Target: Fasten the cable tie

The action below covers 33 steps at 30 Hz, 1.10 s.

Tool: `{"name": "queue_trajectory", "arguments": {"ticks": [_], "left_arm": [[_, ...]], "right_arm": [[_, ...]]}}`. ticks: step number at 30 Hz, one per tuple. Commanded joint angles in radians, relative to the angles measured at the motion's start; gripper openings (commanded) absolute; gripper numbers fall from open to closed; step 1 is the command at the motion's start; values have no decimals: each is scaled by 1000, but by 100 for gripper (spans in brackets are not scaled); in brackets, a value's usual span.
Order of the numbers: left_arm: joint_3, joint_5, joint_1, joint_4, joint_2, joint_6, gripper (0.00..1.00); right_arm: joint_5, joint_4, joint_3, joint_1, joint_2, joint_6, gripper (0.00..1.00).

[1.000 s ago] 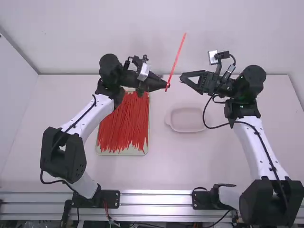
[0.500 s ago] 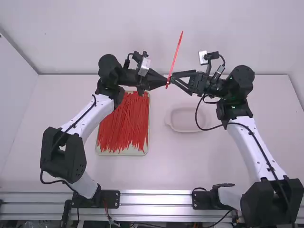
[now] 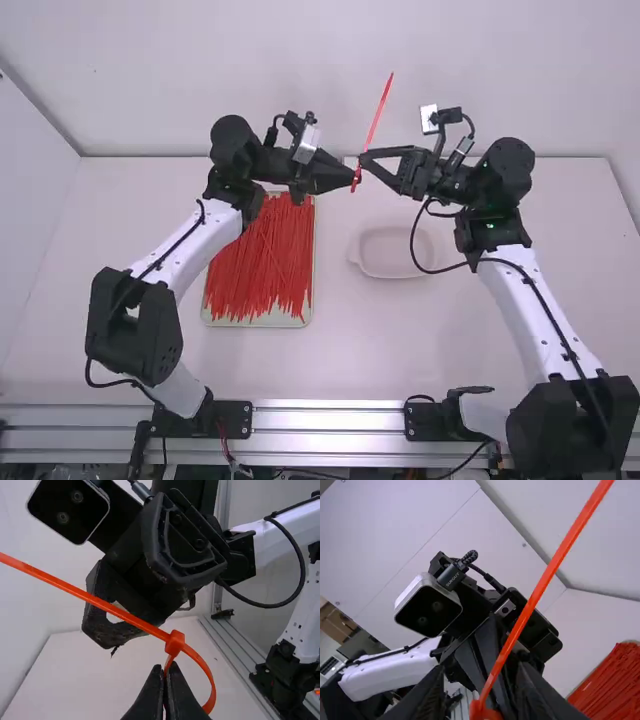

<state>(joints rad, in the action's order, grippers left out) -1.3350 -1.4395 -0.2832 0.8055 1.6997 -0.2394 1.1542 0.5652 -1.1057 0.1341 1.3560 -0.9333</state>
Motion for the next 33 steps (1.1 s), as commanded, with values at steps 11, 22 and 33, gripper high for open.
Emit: {"name": "queue_trajectory", "arguments": {"ticks": [11, 22, 33], "left_arm": [[1, -11, -10, 7, 11, 0, 2], [1, -7, -14, 8, 11, 0, 39], [1, 50, -8, -65, 11, -6, 99]], "right_arm": [[-3, 3, -26, -7, -21, 18, 0], [3, 2, -26, -10, -21, 19, 0], [56, -11, -26, -77, -21, 53, 0]]}}
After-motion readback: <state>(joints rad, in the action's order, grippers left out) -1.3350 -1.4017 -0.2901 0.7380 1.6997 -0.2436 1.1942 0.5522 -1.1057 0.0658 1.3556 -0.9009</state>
